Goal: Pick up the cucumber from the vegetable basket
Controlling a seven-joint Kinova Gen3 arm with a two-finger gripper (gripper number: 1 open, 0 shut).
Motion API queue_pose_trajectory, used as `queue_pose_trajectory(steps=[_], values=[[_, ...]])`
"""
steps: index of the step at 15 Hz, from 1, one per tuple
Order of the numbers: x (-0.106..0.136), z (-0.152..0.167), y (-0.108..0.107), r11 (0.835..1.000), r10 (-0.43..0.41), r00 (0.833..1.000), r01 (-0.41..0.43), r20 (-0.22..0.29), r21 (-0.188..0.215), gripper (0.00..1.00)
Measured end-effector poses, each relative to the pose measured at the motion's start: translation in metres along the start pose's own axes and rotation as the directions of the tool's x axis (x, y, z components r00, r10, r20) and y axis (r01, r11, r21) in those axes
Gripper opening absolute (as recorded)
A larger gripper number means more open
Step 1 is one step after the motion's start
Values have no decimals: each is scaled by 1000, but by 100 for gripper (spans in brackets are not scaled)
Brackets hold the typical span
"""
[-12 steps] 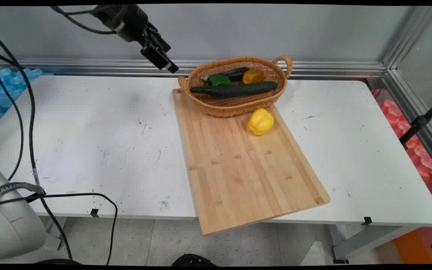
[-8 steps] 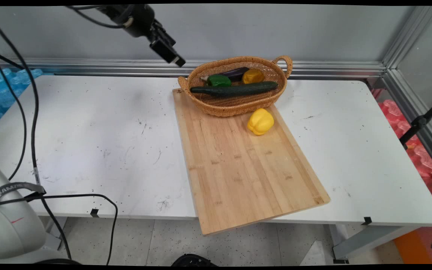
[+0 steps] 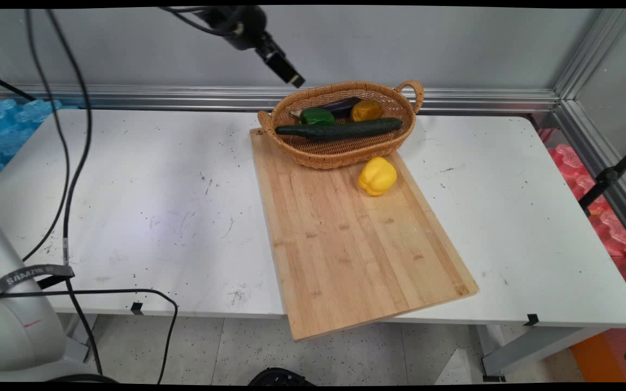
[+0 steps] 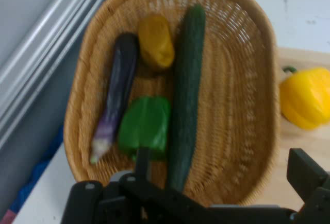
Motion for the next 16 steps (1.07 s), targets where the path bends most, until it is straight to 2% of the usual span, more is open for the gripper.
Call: queue_pose_trajectory(steps=[3,7,12,16], values=[[13,24,-1,1000,9,1000,-9,12,12,100],[32,73,-3,1000,17,999,-18,43,25,100],[50,139,-2,999,23,994,-26,102,23,100],[57,173,0,1000,16,989,-18,144,17,100]])
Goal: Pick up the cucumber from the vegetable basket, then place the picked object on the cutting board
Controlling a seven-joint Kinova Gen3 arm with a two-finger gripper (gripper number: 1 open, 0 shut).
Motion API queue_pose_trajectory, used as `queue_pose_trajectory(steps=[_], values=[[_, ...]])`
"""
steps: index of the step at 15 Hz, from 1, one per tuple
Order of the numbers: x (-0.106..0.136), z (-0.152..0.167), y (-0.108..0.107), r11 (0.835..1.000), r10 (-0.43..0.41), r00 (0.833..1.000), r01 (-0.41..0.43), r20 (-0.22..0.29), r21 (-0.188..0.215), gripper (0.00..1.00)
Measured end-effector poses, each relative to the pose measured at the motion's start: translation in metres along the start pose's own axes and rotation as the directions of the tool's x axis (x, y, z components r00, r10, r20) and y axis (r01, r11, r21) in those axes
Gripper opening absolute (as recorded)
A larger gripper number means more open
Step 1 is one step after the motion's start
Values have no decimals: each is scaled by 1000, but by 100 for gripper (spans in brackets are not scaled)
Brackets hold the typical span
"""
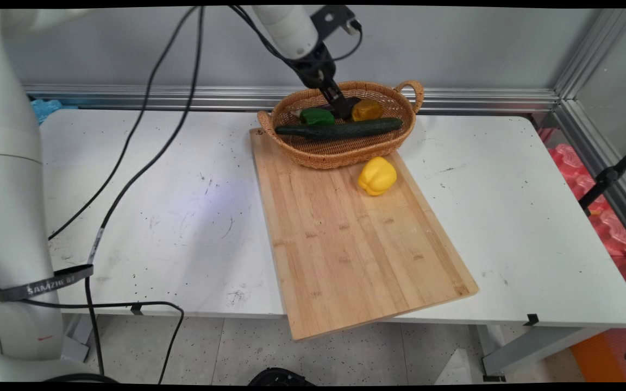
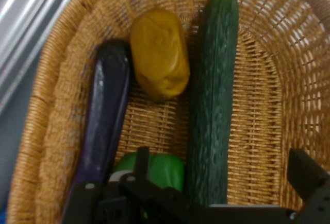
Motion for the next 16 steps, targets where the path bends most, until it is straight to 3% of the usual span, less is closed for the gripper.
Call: queue_pose_trajectory(steps=[10,11,16], values=[[15,65,10,1000,-6,996,8,85,-24,100],[16,68,11,1000,-1,996,3,87,-25,0],[17,78,12,999,27,995,-24,97,-26,0]])
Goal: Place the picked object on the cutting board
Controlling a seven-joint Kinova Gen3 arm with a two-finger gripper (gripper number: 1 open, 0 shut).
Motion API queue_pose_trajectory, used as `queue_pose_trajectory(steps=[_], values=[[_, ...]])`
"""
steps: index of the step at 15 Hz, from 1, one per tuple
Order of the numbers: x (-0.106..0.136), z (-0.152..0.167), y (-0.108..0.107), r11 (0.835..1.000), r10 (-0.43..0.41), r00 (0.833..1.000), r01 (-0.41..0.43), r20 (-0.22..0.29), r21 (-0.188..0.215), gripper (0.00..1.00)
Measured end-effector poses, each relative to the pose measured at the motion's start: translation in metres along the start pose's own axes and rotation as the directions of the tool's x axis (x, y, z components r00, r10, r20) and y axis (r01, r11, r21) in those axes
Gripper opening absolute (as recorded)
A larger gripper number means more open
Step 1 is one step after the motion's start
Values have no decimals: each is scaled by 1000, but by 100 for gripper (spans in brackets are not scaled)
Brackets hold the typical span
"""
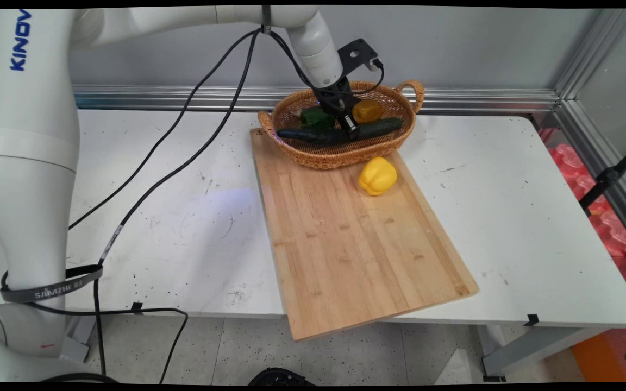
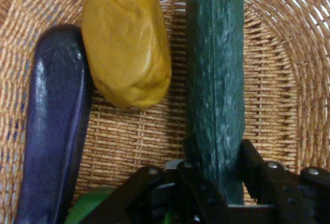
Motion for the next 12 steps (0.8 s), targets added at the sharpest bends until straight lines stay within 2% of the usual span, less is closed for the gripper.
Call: queue_pose_trajectory(steps=[6,12], values=[[-3,-7,-1,999,38,999,-37,-4,8,0],[-7,-33,-3,998,67,997,-66,-36,22,0]])
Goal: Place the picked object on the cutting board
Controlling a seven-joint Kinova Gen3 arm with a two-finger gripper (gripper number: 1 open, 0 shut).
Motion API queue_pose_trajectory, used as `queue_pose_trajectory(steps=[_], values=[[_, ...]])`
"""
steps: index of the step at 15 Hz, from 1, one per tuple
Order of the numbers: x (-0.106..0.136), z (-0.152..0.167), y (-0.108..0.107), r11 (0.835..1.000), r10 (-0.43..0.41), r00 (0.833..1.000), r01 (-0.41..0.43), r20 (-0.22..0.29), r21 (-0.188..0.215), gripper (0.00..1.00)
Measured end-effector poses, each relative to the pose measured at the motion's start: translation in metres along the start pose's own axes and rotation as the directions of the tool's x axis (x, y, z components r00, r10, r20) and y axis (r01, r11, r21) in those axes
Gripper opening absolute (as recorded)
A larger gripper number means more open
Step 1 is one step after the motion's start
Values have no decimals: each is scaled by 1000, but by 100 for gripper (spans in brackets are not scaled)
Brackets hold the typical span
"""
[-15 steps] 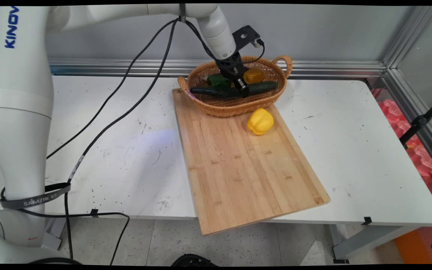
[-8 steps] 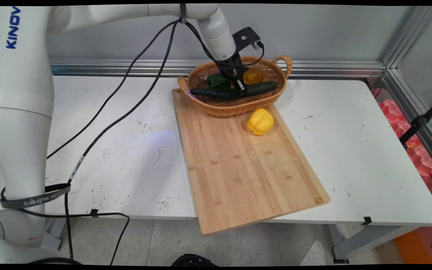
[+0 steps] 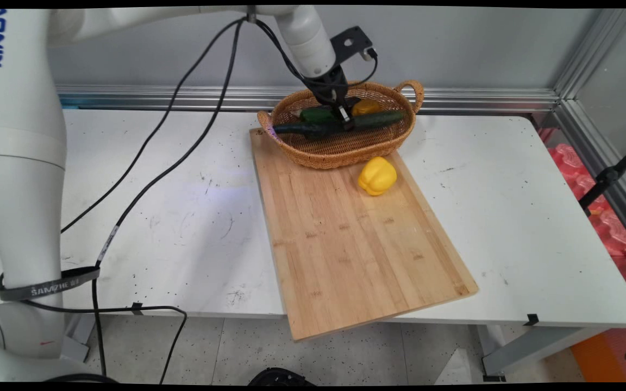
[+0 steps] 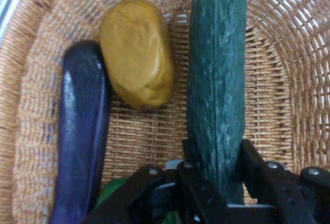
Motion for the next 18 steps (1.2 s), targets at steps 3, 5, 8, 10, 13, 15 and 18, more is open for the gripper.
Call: queue_pose_trajectory(steps=[3,5,8,10,13,15,18], values=[[-2,-18,-2,1000,5,1000,-4,-24,8,0],[-3,-28,-2,1000,6,999,-5,-38,12,0],[-1,-47,-2,1000,5,998,-4,-68,16,0],[1,-56,-1,1000,3,996,-2,-86,17,0],[8,-69,2,1000,-1,992,3,-123,17,0],[13,-75,4,1000,-5,990,7,-144,15,0],[27,-84,11,1000,-14,981,16,-195,7,0]])
